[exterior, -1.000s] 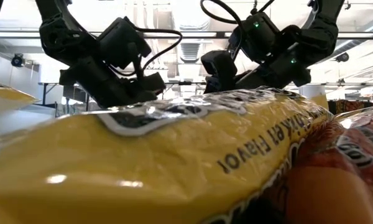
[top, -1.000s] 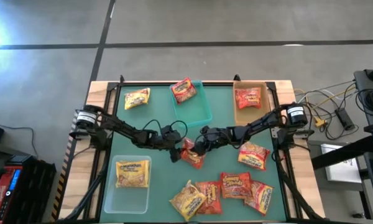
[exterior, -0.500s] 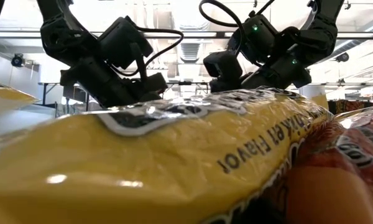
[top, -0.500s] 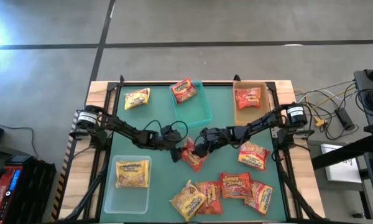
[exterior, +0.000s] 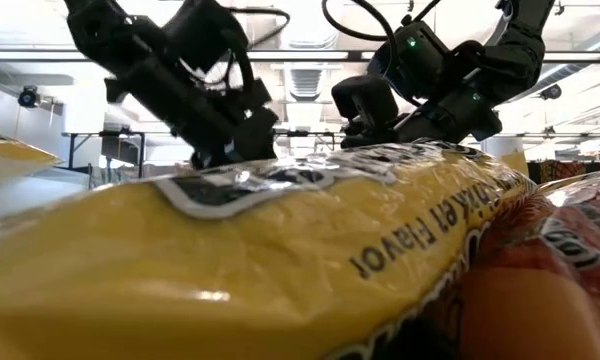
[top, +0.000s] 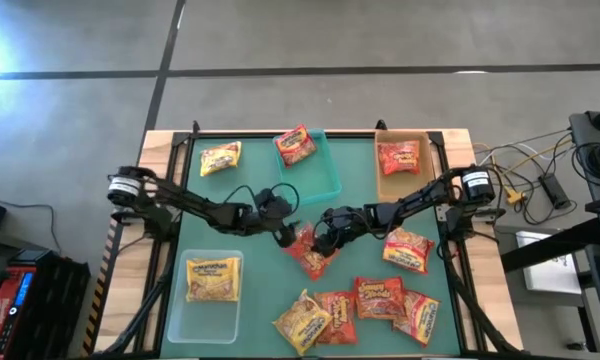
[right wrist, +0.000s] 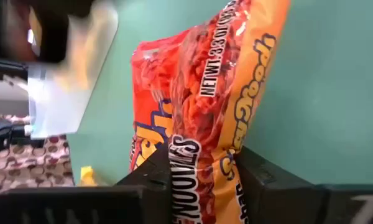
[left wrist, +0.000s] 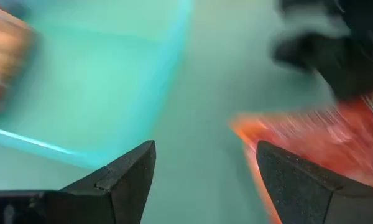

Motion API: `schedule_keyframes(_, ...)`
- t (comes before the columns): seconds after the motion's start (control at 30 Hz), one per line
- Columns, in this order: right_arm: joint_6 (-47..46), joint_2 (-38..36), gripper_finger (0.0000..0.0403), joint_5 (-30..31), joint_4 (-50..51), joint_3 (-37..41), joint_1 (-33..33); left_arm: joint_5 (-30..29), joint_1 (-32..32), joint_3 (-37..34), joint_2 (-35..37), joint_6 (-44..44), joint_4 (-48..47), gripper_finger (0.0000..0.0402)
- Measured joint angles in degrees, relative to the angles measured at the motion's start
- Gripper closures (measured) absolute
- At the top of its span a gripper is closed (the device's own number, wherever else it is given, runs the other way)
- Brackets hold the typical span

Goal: Sort Maruchan noodles
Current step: Put the middle left orange noodle pack into the orange bin

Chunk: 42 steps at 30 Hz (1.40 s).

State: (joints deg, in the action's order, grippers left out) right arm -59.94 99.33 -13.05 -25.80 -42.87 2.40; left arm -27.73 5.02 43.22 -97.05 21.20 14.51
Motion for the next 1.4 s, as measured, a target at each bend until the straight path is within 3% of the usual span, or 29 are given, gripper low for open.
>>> schedule_keyframes(0.27,0.34,-1.34,0.0328,-1.52,0.67,0.07,-0.33,-10.14,-0.14,0.27,7.60,-4.49,-6.14,0.0139)
schedule_keyframes(0.57,4.27,-9.65,0.0330,-1.50,8.06,-0.36,-4.73,-12.35,-1.07,0.15,10.53,-5.55,-12.89,0.0139)
schedule_keyframes(0.73,11.75,-17.40,0.0331,0.56,23.81,-2.78,-8.06,-12.34,-1.05,0.14,10.69,-5.52,-14.33,0.0139)
schedule_keyframes(1.0,22.89,-29.17,0.0331,9.71,59.88,-13.56,-12.50,-12.34,-1.05,0.14,10.72,-5.04,-14.88,0.0139)
schedule_keyframes(1.23,33.46,-31.12,0.0331,21.84,89.44,-25.38,-16.41,-12.32,-1.03,0.14,10.68,-3.75,-15.09,0.0139)
schedule_keyframes(1.4,41.54,-31.12,0.0331,30.89,100.97,-27.62,-20.58,-12.34,-1.03,0.14,10.68,-3.76,-15.08,0.0139)
